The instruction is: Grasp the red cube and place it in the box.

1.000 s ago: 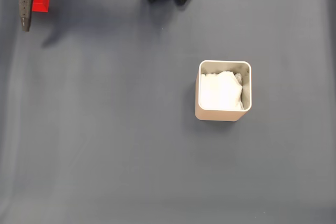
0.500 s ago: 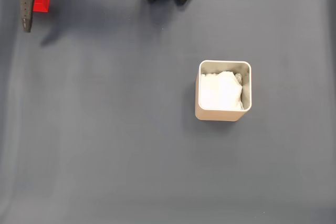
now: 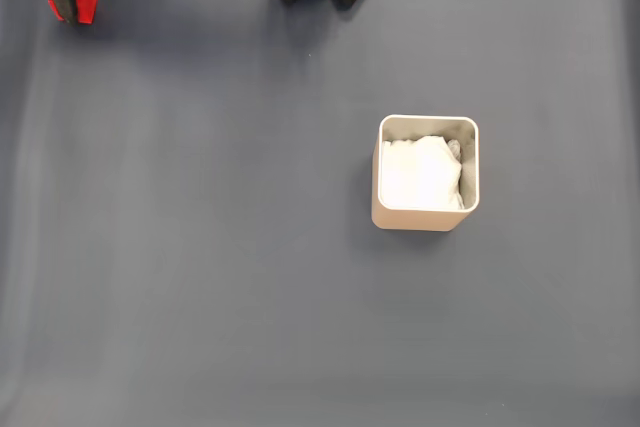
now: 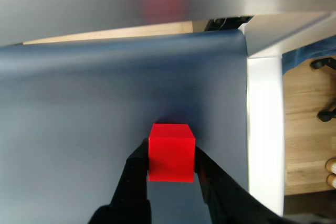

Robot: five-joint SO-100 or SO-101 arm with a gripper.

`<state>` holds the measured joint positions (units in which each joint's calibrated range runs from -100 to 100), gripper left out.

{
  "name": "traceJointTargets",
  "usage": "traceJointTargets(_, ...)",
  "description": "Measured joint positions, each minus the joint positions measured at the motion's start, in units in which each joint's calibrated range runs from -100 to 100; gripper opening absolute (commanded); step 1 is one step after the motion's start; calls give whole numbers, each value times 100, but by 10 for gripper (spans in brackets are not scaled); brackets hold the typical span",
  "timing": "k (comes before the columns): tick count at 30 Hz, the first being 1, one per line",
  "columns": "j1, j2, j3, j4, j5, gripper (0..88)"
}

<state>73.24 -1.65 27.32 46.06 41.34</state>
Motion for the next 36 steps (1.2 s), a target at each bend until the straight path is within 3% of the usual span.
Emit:
traceJointTargets(16, -233, -107, -246, 975, 112, 2)
traceJointTargets(28, -1248, -1159, -701, 1990, 303, 2)
traceJointTargets(36, -2074, -1667, -729, 2071, 493, 2)
